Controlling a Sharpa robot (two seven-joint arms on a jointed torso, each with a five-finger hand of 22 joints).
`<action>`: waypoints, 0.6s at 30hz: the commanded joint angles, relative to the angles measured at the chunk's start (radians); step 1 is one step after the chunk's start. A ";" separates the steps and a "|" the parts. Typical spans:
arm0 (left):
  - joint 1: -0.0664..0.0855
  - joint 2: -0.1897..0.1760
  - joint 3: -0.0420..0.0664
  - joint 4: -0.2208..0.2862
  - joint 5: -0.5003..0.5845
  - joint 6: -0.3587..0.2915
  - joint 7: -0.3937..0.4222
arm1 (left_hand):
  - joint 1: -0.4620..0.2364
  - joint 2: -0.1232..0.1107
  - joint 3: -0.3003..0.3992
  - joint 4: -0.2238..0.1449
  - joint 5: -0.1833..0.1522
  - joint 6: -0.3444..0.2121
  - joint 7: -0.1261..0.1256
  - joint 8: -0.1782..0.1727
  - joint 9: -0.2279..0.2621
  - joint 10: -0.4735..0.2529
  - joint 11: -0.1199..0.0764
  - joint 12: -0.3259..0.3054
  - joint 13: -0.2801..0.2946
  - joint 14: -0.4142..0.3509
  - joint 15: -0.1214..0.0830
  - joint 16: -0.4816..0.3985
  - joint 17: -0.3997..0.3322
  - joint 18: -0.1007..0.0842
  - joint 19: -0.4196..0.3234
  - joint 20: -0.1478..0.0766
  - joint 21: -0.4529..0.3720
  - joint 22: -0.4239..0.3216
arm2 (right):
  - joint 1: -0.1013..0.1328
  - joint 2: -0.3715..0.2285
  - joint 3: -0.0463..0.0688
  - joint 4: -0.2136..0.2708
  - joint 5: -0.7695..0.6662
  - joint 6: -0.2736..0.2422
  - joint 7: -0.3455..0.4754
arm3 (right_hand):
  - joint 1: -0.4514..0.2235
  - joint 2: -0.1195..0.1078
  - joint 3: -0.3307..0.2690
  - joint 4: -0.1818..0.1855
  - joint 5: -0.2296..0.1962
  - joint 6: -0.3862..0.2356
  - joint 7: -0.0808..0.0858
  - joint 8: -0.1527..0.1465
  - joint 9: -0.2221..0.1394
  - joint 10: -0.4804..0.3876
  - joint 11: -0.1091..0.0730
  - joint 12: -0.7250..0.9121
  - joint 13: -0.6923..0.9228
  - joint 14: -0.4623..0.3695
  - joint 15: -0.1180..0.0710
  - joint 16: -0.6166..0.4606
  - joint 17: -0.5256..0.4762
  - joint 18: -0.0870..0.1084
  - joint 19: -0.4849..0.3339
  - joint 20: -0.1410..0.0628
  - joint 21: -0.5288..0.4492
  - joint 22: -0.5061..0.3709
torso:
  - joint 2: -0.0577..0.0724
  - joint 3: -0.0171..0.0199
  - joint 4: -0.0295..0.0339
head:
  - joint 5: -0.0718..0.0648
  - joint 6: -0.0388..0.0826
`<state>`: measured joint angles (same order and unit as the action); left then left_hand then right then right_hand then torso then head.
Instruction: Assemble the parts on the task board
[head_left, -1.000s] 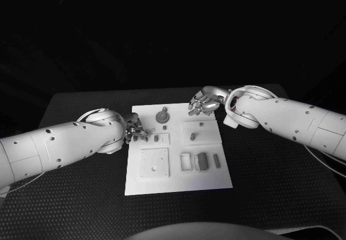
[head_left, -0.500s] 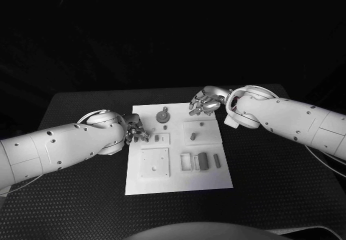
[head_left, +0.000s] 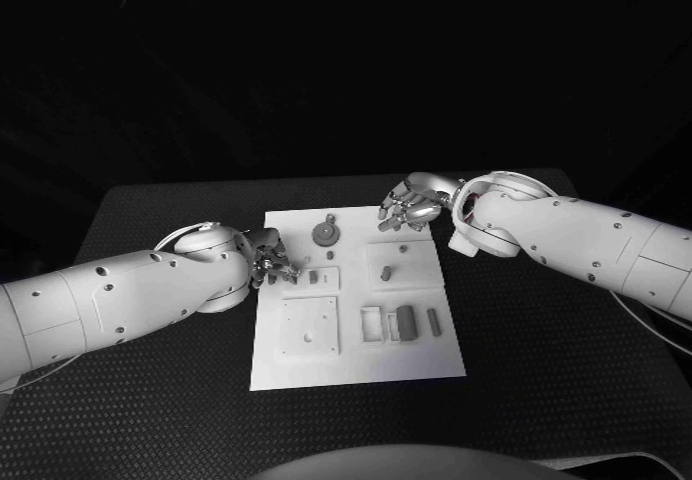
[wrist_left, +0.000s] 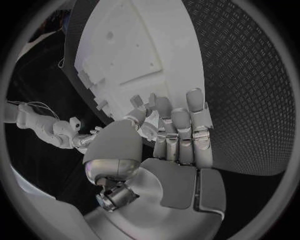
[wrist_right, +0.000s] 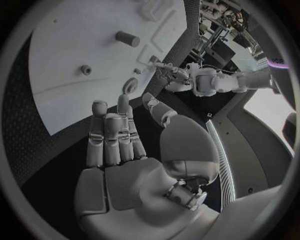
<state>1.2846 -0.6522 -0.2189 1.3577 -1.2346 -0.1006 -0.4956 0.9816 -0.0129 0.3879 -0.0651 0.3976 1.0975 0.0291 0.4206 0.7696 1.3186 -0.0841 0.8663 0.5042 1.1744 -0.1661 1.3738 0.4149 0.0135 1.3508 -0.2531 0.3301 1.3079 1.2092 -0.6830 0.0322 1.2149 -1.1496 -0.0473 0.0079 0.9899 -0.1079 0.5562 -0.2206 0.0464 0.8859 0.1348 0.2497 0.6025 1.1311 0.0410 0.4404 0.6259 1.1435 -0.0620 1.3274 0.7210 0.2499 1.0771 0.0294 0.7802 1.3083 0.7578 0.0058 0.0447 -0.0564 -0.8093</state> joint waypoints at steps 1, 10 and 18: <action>-0.002 -0.001 0.000 0.003 -0.020 -0.027 0.018 | 0.010 0.004 0.198 -0.193 0.004 0.006 -0.002 0.003 0.000 0.009 0.002 -0.002 0.000 0.006 -0.008 0.004 0.001 -0.013 0.001 -0.008 0.004 0.019 | 0.000 0.000 0.000 0.001 0.000 0.013 0.009 | -0.009 -0.002 -0.001 0.004 0.004 0.010 0.019 -0.007 0.001 -0.005 0.004 0.007 0.001 -0.007 -0.003 -0.002 -0.001 0.012 -0.006 -0.004 -0.003 0.017 | 0.000 -0.0001 0.0005 | 0.000 -0.001; -0.003 -0.007 0.000 0.008 0.002 -0.046 0.025 | 0.010 0.002 0.199 -0.193 0.004 0.008 -0.003 0.003 0.000 0.011 0.001 -0.002 0.000 0.008 -0.009 0.004 0.001 -0.013 0.003 -0.009 0.005 0.019 | -0.001 0.001 0.000 0.001 0.000 0.013 0.009 | -0.009 -0.002 -0.001 0.004 0.004 0.010 0.019 -0.007 0.001 -0.005 0.004 0.007 0.001 -0.007 -0.003 -0.002 -0.001 0.012 -0.006 -0.004 -0.003 0.017 | 0.000 -0.0005 0.0010 | 0.000 -0.001; -0.004 -0.007 0.000 0.012 0.003 -0.033 0.027 | 0.011 0.002 0.199 -0.194 0.004 0.009 -0.003 0.003 0.001 0.012 0.001 -0.003 0.000 0.010 -0.009 0.004 0.001 -0.013 0.004 -0.009 0.005 0.019 | -0.001 0.000 0.000 0.001 0.000 0.014 0.010 | -0.010 -0.002 -0.001 0.005 0.004 0.010 0.019 -0.007 0.001 -0.005 0.004 0.007 0.001 -0.007 -0.003 -0.002 -0.001 0.012 -0.006 -0.004 -0.003 0.017 | 0.000 -0.0002 0.0005 | 0.001 0.000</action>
<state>1.2810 -0.6602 -0.2197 1.3653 -1.2364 -0.1273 -0.4827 0.9829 -0.0117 0.3880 -0.0652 0.3980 1.1001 0.0261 0.4173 0.7695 1.3258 -0.0844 0.8663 0.5041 1.1761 -0.1678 1.3738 0.4148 0.0135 1.3566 -0.2552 0.3301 1.3077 1.2090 -0.6826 0.0322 1.2149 -1.1495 -0.0471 0.0083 0.9899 -0.1079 0.5562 -0.2206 0.0465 0.8863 0.1345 0.2497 0.6023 1.1311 0.0410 0.4404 0.6259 1.1411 -0.0643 1.3274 0.7210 0.2502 1.0771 0.0294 0.7802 1.3083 0.7579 0.0052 0.0453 -0.0558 -0.8097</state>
